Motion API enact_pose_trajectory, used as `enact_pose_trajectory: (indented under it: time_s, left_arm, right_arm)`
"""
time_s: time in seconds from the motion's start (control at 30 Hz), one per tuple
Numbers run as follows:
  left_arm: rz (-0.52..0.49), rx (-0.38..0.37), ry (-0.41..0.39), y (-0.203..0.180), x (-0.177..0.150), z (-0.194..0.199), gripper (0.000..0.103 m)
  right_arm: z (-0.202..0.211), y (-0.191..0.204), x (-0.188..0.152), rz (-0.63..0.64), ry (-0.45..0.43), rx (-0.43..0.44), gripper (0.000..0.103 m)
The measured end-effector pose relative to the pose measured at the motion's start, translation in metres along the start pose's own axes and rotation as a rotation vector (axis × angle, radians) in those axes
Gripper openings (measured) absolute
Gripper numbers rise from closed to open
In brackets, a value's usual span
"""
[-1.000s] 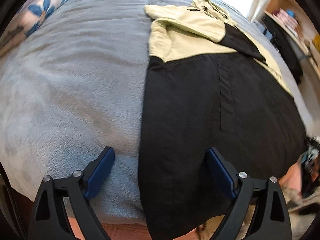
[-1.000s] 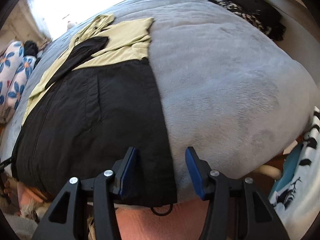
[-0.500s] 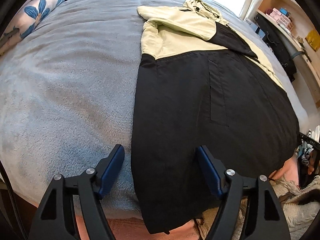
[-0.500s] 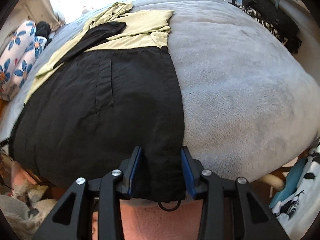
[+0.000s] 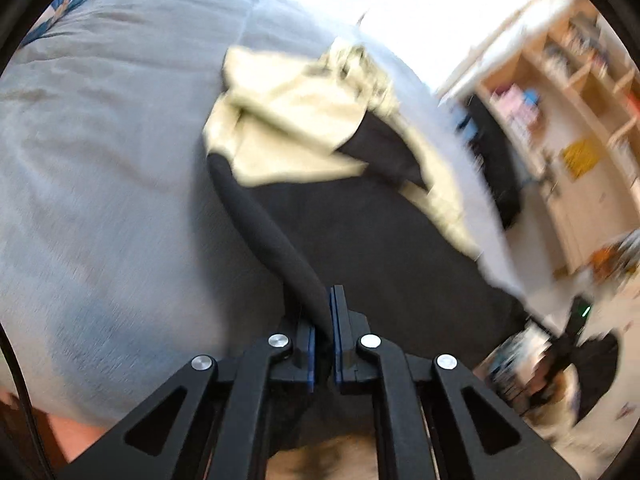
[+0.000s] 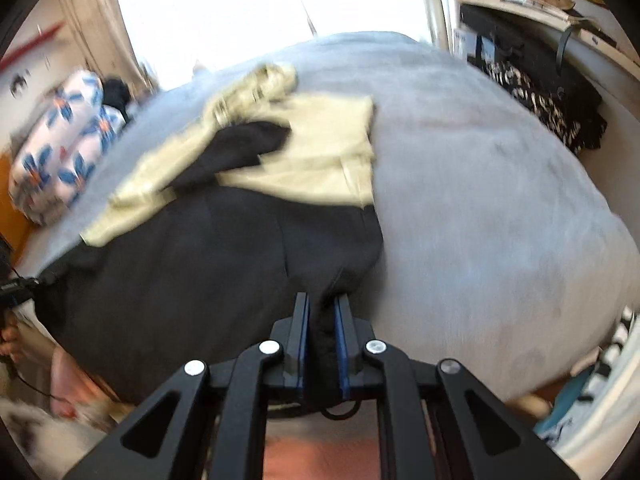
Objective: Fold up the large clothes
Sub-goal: 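Lift the held hem with both grippers and carry it toward the hood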
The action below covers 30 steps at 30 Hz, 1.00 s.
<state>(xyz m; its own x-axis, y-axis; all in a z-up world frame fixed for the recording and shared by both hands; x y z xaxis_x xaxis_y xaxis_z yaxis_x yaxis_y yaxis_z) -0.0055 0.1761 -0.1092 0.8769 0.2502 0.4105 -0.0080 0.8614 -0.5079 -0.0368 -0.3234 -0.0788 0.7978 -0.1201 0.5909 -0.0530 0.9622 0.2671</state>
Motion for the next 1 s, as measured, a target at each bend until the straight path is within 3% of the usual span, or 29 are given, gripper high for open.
enact_pose_trajectory:
  time_s: [0.1,0.2,0.47,0.53,0.57,0.6,0.67,0.77,0.87,1.0]
  left_arm:
    - [0.078,-0.073,-0.091,-0.013,0.032,0.014,0.004]
    - [0.125,-0.091,-0.162,-0.022,0.073,0.018,0.004]
    - [0.286,0.027,-0.253,-0.004,0.200,-0.015,0.004]
    - [0.303,0.077,-0.261,0.009,0.228,-0.032,0.011]
    - [0.319,0.110,-0.254,0.016,0.242,-0.044,0.027]
    - [0.344,0.136,-0.247,0.025,0.254,-0.055,0.052]
    - [0.388,0.148,-0.236,0.038,0.268,-0.074,0.075]
    - [0.386,0.173,-0.212,0.054,0.279,-0.095,0.075]
    - [0.299,0.262,-0.166,0.059,0.280,-0.122,0.075]
    - [0.202,0.309,-0.105,0.060,0.279,-0.164,0.070]
  right_arm:
    - [0.010,0.004,0.040,-0.030,-0.084,0.051,0.011]
    - [0.007,0.005,0.084,-0.071,-0.147,0.078,0.011]
    - [-0.061,-0.031,0.213,-0.252,-0.181,0.070,0.012]
    - [-0.083,-0.043,0.240,-0.280,-0.196,0.098,0.015]
    - [-0.090,-0.047,0.247,-0.292,-0.213,0.080,0.017]
    - [-0.100,-0.054,0.256,-0.311,-0.225,0.061,0.020]
    - [-0.119,-0.067,0.266,-0.342,-0.222,0.076,0.042]
    - [-0.143,-0.073,0.268,-0.327,-0.204,0.073,0.046]
    - [-0.178,-0.075,0.264,-0.270,-0.120,0.012,0.046]
    - [-0.219,-0.085,0.252,-0.253,-0.025,-0.019,0.046]
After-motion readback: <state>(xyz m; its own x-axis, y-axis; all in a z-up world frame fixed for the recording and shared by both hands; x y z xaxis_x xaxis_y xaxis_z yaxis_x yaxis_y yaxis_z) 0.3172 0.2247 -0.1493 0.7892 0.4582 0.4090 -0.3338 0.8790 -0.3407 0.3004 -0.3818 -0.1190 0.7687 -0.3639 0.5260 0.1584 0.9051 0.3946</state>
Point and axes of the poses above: each gripper's, at about its wrist camera, not at the fingertips, and z roughly against the way its jaws point, y to its left, x to its top, the point moved 3 cm from there along -z, roughly the way its jaws point, and after that the axes turned 7 degrees about x, right-handed, at the moved point
